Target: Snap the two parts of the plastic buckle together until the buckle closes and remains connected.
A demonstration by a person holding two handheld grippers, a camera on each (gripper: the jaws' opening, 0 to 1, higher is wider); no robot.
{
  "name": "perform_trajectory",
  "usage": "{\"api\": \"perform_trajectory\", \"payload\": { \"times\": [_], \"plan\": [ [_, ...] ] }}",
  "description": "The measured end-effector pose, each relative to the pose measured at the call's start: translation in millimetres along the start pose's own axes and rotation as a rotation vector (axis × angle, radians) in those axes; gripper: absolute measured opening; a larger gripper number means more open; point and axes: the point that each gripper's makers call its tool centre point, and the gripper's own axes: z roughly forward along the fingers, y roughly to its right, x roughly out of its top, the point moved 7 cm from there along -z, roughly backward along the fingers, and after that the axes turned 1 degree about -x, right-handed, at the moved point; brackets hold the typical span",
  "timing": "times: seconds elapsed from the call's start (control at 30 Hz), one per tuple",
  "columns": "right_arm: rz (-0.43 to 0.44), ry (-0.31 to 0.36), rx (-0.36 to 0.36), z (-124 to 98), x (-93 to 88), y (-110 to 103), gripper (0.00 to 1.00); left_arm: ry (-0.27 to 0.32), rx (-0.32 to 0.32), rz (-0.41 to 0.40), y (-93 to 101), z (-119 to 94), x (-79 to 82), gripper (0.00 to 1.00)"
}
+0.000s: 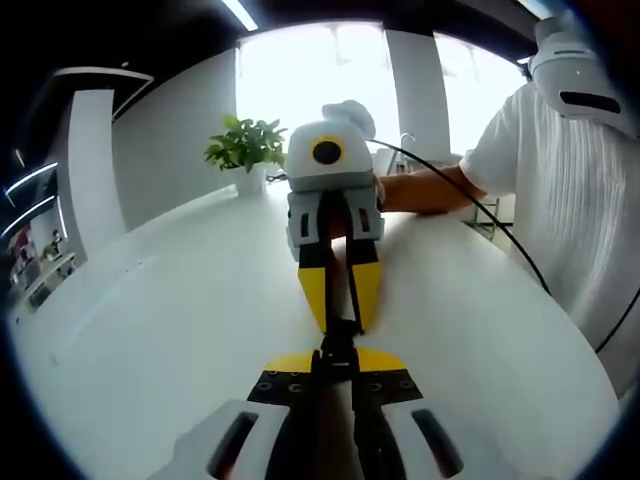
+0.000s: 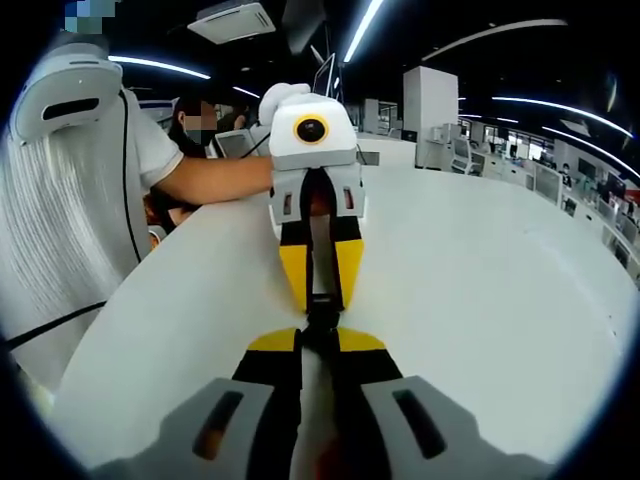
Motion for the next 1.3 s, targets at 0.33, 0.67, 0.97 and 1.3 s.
{"api": "perform_trajectory", "payload": {
  "times": [0.33, 0.67, 0.97, 1.3],
  "plan": [
    [-0.041, 0.015, -0.033, 1, 2.3, 8, 0.09, 0.143, -0.007, 0.028, 1.7, 0, 16.1, 0.0],
    [-0.027, 0.008, -0.015, 7, 3.2, 2, 0.1, 0.098, 0.021, 0.055, 3.1, -2, 2.5, 0.0],
    [-0.02, 0.013, -0.014, 7, 3.6, -5, 0.1, 0.079, 0.031, 0.041, 4.4, 2, 3.9, 0.0],
    [-0.016, 0.018, -0.015, 6, 4.0, -18, 0.1, 0.079, 0.12, -0.038, -12.2, -16, 0.1, 0.08]
  ]
}}
